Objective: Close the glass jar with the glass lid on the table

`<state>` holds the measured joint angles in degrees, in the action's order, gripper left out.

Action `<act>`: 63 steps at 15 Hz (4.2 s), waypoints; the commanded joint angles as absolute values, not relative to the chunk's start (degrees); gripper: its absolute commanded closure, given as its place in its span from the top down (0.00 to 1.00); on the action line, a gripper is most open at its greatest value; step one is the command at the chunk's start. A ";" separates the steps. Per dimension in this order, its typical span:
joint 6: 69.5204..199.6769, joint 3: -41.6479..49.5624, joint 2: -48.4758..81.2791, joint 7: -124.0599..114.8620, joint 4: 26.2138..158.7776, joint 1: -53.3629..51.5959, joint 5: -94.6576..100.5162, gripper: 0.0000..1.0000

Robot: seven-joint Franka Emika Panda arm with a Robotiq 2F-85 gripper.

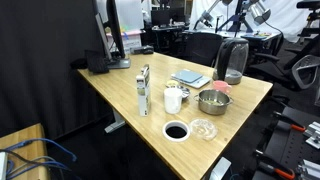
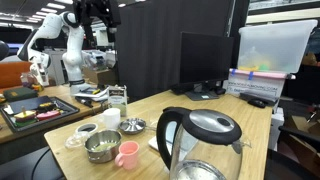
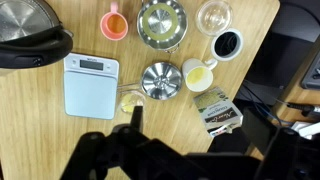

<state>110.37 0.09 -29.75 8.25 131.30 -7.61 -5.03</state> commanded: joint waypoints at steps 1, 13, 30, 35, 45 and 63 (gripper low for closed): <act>110.24 -0.46 -29.73 8.50 131.17 -6.94 -5.34 1.00; 110.77 -1.05 -29.32 8.58 131.36 -6.88 -4.14 1.00; 110.49 -5.32 -22.08 9.11 138.09 -9.38 -1.68 1.00; 112.78 -5.22 -19.28 17.54 142.62 -13.84 -10.35 1.00; 112.21 -6.61 -13.02 25.05 144.44 -15.13 -13.61 1.00; 135.17 -12.18 5.55 17.66 142.77 -14.70 -12.56 1.00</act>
